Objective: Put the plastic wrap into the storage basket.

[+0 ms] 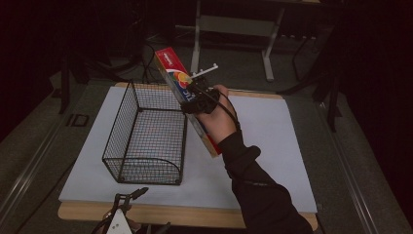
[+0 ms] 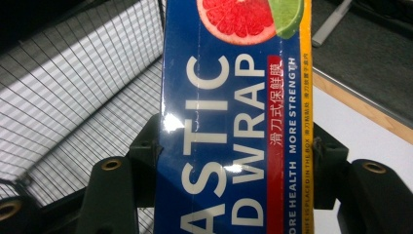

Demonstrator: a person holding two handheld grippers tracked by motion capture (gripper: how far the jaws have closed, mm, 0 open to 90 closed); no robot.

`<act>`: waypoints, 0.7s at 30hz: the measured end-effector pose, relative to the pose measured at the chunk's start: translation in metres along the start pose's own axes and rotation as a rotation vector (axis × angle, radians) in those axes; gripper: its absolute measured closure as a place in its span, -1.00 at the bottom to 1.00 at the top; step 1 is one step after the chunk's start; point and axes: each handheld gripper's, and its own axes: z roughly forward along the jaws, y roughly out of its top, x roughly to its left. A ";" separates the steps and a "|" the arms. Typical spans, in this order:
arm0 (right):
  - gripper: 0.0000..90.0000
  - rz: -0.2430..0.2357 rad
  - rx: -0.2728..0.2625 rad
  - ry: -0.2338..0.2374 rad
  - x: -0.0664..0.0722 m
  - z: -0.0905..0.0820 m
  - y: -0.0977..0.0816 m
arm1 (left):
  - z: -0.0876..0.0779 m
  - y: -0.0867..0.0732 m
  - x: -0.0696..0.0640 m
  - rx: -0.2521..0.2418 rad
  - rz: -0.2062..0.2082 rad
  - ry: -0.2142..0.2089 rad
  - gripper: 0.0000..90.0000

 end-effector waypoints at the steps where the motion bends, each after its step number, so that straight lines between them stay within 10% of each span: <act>1: -0.12 0.002 -0.006 0.000 0.003 0.001 0.002 | 0.000 0.000 0.000 -0.001 -0.001 -0.002 -0.98; 21: -0.12 -0.003 -0.074 0.013 0.058 0.034 0.045 | -0.005 0.001 0.000 -0.022 -0.008 -0.007 -0.98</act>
